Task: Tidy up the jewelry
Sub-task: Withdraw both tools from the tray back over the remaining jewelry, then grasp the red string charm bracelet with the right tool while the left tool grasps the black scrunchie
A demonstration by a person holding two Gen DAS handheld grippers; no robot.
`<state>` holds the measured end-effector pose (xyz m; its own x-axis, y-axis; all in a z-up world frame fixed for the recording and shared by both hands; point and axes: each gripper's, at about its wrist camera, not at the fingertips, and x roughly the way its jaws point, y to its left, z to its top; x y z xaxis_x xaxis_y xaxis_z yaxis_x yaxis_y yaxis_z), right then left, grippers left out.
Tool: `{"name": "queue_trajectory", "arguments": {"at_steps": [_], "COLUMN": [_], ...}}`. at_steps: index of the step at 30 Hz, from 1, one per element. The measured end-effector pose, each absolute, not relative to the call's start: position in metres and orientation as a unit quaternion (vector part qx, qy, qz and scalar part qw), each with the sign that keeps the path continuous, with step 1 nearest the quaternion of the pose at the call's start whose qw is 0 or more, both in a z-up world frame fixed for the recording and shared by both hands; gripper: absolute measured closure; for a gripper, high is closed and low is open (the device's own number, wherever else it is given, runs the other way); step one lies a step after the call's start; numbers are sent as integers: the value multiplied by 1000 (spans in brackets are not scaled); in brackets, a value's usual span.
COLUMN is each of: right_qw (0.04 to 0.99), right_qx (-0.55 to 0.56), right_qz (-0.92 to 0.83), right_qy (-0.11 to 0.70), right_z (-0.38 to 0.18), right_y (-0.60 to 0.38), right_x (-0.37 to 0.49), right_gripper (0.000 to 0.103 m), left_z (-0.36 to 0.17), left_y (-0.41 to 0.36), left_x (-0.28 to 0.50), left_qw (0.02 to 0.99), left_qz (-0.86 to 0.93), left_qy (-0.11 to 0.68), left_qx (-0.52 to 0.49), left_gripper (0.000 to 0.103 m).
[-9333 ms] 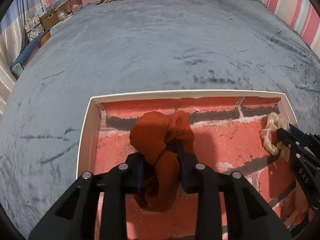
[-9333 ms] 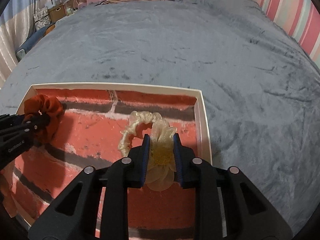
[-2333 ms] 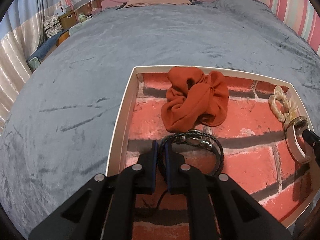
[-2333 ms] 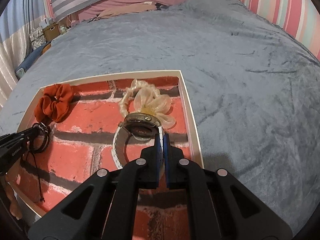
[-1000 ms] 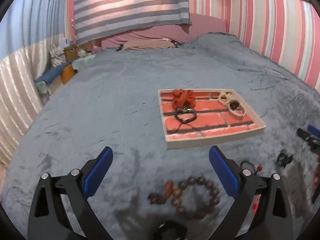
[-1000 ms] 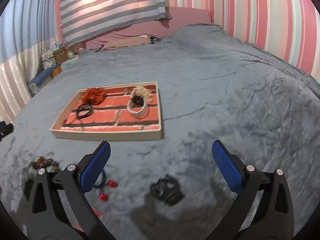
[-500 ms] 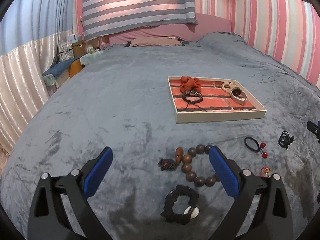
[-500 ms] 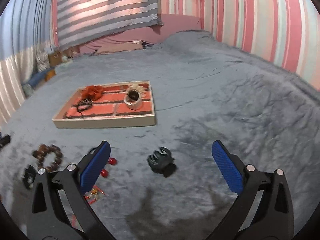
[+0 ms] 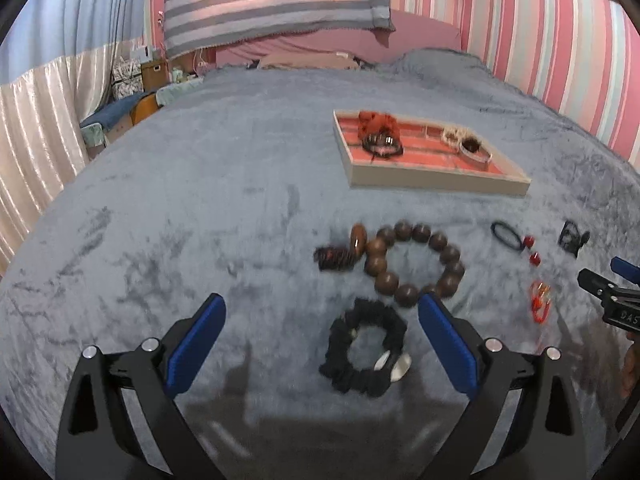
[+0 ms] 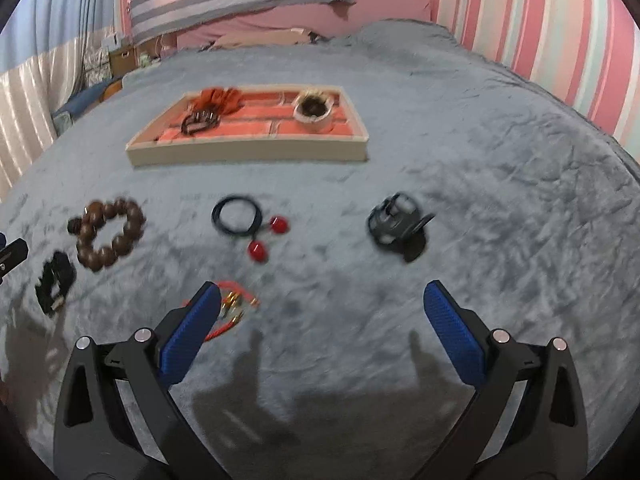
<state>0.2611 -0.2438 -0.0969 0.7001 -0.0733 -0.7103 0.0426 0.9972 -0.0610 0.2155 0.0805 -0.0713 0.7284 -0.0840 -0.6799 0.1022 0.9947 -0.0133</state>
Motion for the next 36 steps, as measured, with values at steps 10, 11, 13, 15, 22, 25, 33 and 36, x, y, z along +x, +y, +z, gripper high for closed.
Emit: {"name": "queue_trajectory", "arguments": {"at_steps": [10,11,13,15,22,25,33,36], "right_qw": [911,910,908,905,902,901,903,904], "right_qx": [-29,-28,-24,-20,1,0,5,12], "right_qz": [5,7,14,17,26,30,40,44], "right_qy": [412,413,418,424,432,432,427,424], "right_z": [-121,-122,-127,-131,-138,-139,-139,-138], "right_y": [-210,-208,-206,-205,-210,-210,-209,-211], "right_x": [272,272,274,276,280,279,276,275], "right_gripper": [7,8,13,16,19,23,48,62], "left_z": [-101,-103,-107,-108,-116,-116,-118,-119], "left_y": [85,87,89,89,90,89,83,81], "left_x": [218,219,221,222,228,228,228,229], "left_qw": [922,920,918,918,911,911,910,909], "left_qz": [-61,-61,-64,-66,-73,-74,-77,-79], "left_qy": [383,386,391,391,406,406,408,408], "left_qx": [1,-2,-9,-12,-19,-18,-4,0], "left_gripper": [9,9,9,10,22,22,29,37]}}
